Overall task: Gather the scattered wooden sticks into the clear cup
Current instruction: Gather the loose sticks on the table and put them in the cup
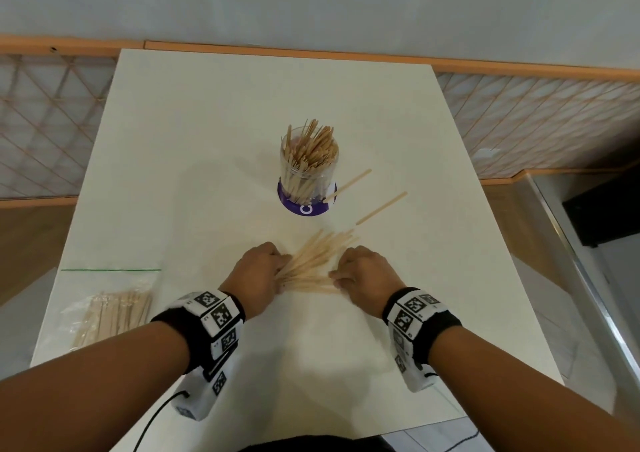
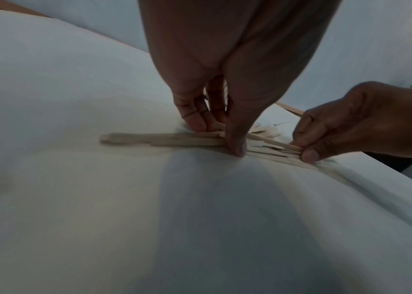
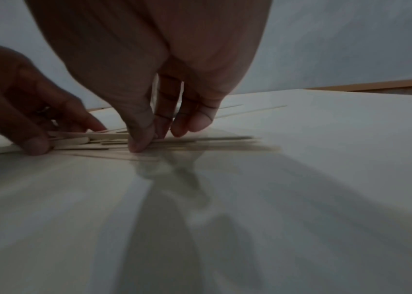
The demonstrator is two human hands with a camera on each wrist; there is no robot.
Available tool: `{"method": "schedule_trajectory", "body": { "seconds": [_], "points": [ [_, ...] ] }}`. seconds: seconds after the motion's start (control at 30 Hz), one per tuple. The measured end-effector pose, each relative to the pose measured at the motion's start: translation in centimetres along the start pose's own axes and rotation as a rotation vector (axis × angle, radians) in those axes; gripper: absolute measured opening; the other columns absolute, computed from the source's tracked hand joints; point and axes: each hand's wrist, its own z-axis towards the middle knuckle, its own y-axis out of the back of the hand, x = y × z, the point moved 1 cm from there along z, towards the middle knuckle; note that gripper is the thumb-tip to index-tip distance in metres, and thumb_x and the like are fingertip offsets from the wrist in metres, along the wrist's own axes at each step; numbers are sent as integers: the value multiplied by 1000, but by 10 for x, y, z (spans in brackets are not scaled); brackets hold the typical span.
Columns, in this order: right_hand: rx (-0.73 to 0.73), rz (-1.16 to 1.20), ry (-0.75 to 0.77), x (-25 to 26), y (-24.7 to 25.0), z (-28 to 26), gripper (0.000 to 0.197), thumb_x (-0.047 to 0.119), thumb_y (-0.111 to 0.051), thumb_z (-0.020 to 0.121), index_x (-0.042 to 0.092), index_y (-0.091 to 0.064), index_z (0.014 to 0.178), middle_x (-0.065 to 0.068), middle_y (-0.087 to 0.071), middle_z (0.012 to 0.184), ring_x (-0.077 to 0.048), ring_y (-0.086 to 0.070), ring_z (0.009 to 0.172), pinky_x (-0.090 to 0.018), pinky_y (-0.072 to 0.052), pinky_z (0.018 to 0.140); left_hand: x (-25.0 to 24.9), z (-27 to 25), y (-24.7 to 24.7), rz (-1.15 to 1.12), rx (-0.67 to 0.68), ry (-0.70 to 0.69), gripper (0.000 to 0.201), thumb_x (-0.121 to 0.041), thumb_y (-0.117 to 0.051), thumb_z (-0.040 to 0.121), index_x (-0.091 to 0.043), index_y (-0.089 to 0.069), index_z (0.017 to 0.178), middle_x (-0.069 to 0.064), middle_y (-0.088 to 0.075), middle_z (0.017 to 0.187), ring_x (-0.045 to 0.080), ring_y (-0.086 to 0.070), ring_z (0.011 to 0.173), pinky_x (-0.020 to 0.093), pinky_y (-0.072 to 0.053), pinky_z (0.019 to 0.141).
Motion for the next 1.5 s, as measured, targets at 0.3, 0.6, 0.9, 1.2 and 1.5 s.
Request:
{"method": "schedule_trajectory", "body": {
  "seconds": [0.3, 0.6, 0.9, 1.2, 1.5],
  "points": [
    [-60, -282, -73, -10, 67, 59, 78, 20, -59, 76, 20, -33, 149, -4, -35, 157, -29, -33, 142, -52, -33, 112, -8, 0, 2, 258, 90, -5, 78, -51, -71, 69, -29, -38, 136, -2, -36, 135, 27, -36, 121, 41, -34, 102],
    [19, -440, -161, -68, 89, 84, 47, 20, -58, 91, 30, -53, 137, 2, -46, 148, -29, -39, 134, -46, -34, 104, -25, 17, -12, 171, 32, -65, 40, -27, -61, 86, -29, -56, 126, -5, -50, 122, 23, -45, 110, 36, -37, 96],
    [-225, 2, -169, -51, 41, 41, 11, 17, -62, 89, 12, -70, 84, 5, -57, 81, -24, -58, 77, -30, -40, 72, -22, 17, -12, 41, 25, -90, 31, -26, -66, 84, -31, -68, 114, -5, -61, 107, 23, -50, 100, 33, -38, 88],
    [-180, 13, -264, -28, 33, 25, 59, 44, -69, 85, 11, -54, 131, -4, -59, 116, -15, -54, 92, -35, -46, 90, -24, 11, -15, 114, -22, -45, 32, -34, -67, 81, -28, -64, 112, -9, -61, 110, 21, -50, 105, 35, -36, 93],
    [-181, 61, -358, -6, 16, 50, 56, 41, -68, 86, 21, -53, 136, -7, -55, 119, -29, -59, 107, -39, -48, 91, -27, 10, -12, 152, 24, -40, 34, -32, -65, 83, -31, -63, 117, -9, -59, 115, 22, -48, 108, 34, -35, 94]
  ]
}}
